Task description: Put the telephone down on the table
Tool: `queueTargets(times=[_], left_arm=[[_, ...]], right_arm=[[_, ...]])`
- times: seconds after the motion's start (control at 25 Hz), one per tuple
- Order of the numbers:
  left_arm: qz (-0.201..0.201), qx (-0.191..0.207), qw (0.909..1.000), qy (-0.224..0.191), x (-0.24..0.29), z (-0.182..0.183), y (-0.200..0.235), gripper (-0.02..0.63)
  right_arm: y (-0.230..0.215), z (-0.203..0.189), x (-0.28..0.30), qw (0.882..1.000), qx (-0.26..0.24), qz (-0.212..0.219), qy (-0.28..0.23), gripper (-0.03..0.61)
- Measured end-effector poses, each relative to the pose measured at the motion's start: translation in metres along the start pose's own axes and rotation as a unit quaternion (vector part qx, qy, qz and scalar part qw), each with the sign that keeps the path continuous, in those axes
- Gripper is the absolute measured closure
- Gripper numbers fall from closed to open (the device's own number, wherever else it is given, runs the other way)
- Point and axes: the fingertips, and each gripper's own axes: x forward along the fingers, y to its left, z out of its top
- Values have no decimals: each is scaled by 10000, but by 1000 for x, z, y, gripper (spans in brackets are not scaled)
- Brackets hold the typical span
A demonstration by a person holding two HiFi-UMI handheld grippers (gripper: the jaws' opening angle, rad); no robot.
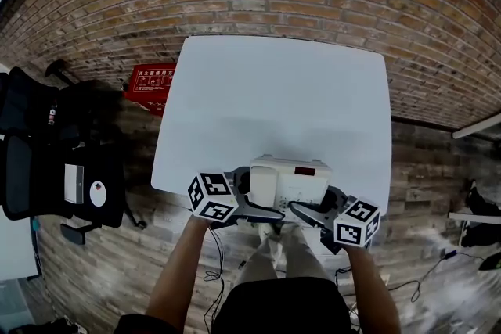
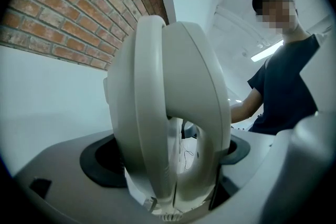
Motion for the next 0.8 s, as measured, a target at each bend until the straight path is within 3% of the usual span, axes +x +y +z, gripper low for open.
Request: queueTargets(times=[0.8], left_arm=[[51, -404, 9985, 366, 6, -26, 51, 130]], right_arm=[[-42, -21, 33, 9989, 442, 115, 47, 314]])
